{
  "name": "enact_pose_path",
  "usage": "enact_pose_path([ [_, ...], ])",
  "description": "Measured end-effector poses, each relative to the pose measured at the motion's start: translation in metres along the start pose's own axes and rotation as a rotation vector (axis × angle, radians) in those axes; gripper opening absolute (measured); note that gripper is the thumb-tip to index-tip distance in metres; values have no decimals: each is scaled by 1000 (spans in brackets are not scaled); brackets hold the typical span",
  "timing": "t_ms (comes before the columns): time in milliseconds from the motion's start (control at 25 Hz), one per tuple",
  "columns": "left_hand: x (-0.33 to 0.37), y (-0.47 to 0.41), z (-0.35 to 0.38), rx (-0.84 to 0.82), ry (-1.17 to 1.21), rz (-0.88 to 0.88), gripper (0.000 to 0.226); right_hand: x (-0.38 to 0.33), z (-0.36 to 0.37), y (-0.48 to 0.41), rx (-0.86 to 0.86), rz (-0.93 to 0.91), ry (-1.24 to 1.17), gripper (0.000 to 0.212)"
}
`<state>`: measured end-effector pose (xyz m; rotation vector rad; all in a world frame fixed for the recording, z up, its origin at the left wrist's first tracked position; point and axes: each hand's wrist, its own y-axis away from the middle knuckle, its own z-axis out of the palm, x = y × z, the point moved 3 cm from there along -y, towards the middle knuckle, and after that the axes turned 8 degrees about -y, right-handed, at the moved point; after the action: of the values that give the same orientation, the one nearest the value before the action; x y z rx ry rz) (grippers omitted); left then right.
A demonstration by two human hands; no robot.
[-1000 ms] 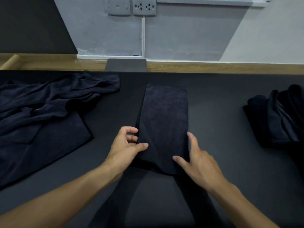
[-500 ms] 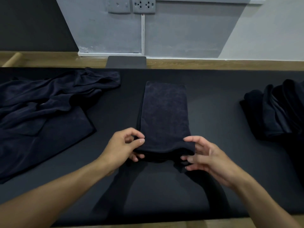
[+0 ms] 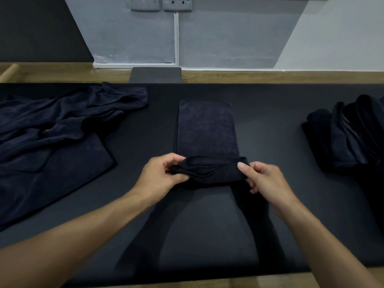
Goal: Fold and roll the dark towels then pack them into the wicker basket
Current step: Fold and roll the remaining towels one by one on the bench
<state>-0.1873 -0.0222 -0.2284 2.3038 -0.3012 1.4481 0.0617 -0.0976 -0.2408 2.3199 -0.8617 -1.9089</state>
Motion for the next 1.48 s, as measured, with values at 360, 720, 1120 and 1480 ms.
enact_pose_path([
  [360, -14, -22, 5, 19, -155, -355, 33, -6, 4, -13, 241, -143, 501, 30],
  [720, 0, -29, -7, 35, -381, -312, 23, 12, 34, 0, -106, -930, 931, 49],
  [1120, 9, -16, 30, -62, -1278, 686, 26, -30, 40, -23, -423, -606, 884, 22],
  [1480, 19, -74, -8, -368, -576, -11, 18, -39, 47, -21, -58, -906, 888, 30],
])
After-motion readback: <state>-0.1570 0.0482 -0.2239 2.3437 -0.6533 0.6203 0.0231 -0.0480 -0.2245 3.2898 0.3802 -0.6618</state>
